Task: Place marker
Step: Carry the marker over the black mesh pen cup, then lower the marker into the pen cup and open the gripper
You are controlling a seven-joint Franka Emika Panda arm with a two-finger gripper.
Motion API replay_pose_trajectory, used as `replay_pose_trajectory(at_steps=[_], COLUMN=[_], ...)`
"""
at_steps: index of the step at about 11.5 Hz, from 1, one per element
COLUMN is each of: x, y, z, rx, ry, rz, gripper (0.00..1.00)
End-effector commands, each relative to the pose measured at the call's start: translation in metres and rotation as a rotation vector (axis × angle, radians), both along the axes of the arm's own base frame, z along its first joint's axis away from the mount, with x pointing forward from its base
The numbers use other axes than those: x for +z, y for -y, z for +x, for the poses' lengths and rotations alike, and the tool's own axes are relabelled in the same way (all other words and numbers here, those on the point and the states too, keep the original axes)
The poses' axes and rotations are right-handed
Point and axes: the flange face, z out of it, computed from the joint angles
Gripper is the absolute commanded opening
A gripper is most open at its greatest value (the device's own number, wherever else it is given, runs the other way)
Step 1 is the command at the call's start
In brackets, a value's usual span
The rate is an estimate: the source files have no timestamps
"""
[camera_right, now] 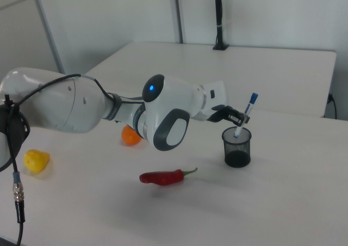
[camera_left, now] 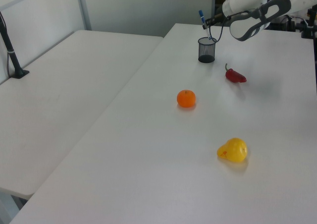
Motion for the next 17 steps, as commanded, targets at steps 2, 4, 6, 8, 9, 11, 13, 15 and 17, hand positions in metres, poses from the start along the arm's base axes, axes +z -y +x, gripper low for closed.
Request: replay_pose_trajectory(at_steps=[2,4,6,8,9,11,13,15,17], x=[-0.0197,-0.0214,-0.0216,-0.0214,-0.0214,-0.0213,-0.0248,-0.0238,-0.0215], y=[0.0007,-0.0003,-0.0013,-0.0013,-0.0024,-0.0031,-0.005,-0.005,-0.006], z=[-0.011,-0.0113,-0.011,-0.011,-0.0106,-0.0104,-0.0117,-0.0118,-0.0116], rx=[0.033,0.034,0.035,0.035,0.036,0.032,0.032,0.03,0.031], ry=[-0.046,-0.05,-0.052,-0.05,-0.05,-0.047,-0.054,-0.051,-0.053], rz=[-0.043,-0.041,-0.041,-0.041,-0.04,-0.034,-0.028,-0.026,-0.024], gripper=[0.0,0.0,0.13,0.25,0.35,0.59,0.87,1.0,1.0])
